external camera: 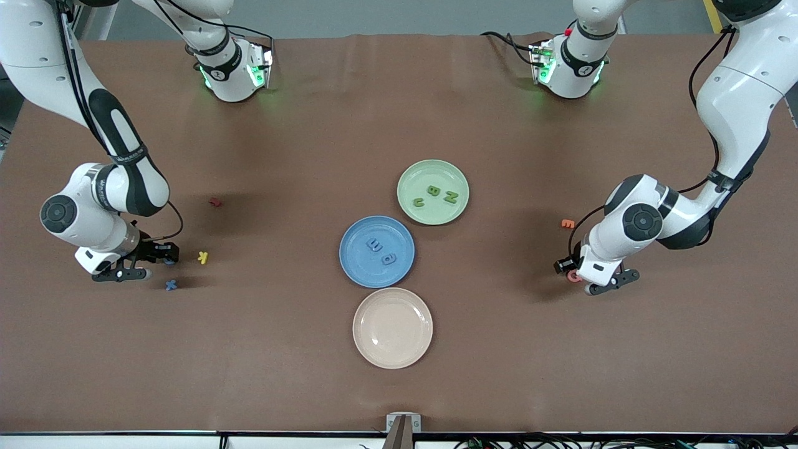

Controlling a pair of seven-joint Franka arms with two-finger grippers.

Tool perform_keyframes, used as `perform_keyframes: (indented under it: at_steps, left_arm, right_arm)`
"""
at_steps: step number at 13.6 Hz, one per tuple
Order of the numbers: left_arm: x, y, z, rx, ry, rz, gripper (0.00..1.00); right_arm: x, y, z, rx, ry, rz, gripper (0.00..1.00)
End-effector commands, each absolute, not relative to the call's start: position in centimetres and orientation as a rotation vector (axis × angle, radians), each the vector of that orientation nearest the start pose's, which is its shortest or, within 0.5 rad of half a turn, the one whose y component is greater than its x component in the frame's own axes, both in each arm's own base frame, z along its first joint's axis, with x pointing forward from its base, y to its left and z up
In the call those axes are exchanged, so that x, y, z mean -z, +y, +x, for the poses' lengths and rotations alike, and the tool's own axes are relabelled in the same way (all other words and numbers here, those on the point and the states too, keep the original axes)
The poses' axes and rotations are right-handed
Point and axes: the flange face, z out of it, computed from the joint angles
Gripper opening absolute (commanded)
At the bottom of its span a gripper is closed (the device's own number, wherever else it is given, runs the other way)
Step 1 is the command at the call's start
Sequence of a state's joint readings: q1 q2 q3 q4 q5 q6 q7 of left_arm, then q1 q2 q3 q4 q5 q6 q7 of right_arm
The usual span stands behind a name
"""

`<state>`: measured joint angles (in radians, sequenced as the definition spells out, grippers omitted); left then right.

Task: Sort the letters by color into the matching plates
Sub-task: 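Carry the p to the green plate while the right gripper carries letter to blue plate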

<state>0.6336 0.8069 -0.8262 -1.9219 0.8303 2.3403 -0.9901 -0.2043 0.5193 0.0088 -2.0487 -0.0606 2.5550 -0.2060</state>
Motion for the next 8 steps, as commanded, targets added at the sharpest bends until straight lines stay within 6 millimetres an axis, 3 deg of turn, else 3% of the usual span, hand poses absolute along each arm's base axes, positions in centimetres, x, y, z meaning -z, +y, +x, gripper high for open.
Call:
perform_keyframes:
  at_steps: [1,4,8]
  left_arm:
    - [-16.7,-9.0,60.1,-0.011,-0.511,-3.103,0.37]
    - [-17.2,-9.0,60.2,-0.003,-0.504,-3.095,0.11]
    - [-19.2,-11.2,59.9,0.018,-0.486,-3.1,0.05]
  right_arm:
    - [-18.0,-11.2,58.0,-0.024,-0.08,-3.156,0.63]
    - [-17.9,-11.2,58.0,-0.027,-0.08,-3.156,0.63]
    - [-17.8,-11.0,58.0,-0.029,-0.084,-3.155,0.51]
